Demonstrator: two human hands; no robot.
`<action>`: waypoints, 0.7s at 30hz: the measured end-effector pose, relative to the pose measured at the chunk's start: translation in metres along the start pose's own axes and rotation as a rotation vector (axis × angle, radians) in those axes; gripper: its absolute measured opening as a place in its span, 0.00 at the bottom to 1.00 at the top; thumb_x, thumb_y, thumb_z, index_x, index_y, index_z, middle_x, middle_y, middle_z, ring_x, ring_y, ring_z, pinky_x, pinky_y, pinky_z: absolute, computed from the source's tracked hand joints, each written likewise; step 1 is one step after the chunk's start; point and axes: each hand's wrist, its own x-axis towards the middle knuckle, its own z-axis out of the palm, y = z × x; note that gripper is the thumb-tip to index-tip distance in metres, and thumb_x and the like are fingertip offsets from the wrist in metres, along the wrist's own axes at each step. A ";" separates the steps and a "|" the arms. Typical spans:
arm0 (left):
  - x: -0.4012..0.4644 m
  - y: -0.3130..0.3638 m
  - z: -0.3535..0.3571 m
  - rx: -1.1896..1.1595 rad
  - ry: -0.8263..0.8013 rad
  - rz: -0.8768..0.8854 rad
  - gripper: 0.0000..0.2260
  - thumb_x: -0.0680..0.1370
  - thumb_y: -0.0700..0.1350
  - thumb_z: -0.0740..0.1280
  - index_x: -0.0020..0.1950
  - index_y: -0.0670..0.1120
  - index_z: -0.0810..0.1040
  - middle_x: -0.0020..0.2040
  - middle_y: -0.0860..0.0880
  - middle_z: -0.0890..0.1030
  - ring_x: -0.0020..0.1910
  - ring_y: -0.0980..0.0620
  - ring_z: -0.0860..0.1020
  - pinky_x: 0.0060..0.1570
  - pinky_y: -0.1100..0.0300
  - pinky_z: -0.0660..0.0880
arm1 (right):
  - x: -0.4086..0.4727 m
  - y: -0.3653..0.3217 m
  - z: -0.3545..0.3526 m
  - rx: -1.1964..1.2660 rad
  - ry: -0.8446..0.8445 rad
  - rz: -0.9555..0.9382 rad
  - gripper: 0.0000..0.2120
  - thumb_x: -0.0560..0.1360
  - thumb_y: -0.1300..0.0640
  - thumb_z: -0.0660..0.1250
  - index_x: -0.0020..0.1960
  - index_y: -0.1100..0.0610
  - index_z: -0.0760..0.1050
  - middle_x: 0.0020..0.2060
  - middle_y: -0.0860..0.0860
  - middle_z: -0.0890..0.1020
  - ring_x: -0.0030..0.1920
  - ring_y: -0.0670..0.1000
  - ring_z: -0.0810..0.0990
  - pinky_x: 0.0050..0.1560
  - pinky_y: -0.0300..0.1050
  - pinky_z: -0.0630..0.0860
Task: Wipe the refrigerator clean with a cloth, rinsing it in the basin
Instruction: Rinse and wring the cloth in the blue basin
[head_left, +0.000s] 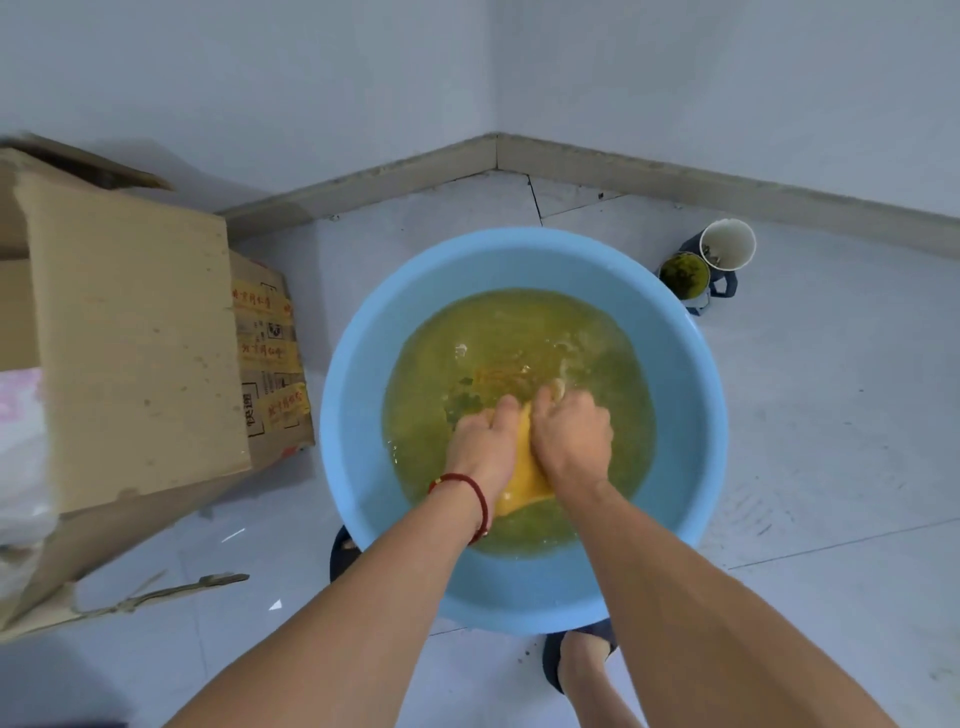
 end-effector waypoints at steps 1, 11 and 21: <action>-0.007 0.006 -0.001 -0.012 -0.009 0.016 0.26 0.77 0.66 0.61 0.65 0.49 0.79 0.62 0.48 0.82 0.61 0.45 0.79 0.67 0.46 0.74 | 0.001 -0.002 -0.008 -0.059 -0.016 0.007 0.24 0.84 0.42 0.56 0.55 0.61 0.79 0.52 0.63 0.84 0.52 0.65 0.81 0.56 0.55 0.77; -0.093 0.059 -0.065 -0.361 -0.349 -0.026 0.15 0.85 0.50 0.62 0.66 0.44 0.79 0.60 0.41 0.84 0.61 0.41 0.82 0.62 0.36 0.76 | -0.025 0.006 -0.090 0.263 -0.213 0.046 0.26 0.78 0.31 0.63 0.67 0.46 0.71 0.60 0.50 0.77 0.60 0.56 0.79 0.52 0.58 0.84; -0.178 0.114 -0.084 -0.020 -0.597 0.190 0.15 0.86 0.47 0.61 0.65 0.40 0.80 0.60 0.39 0.83 0.60 0.39 0.82 0.60 0.37 0.78 | -0.114 -0.007 -0.132 0.260 -0.272 -0.748 0.55 0.70 0.55 0.82 0.83 0.43 0.48 0.81 0.33 0.49 0.84 0.45 0.43 0.78 0.31 0.51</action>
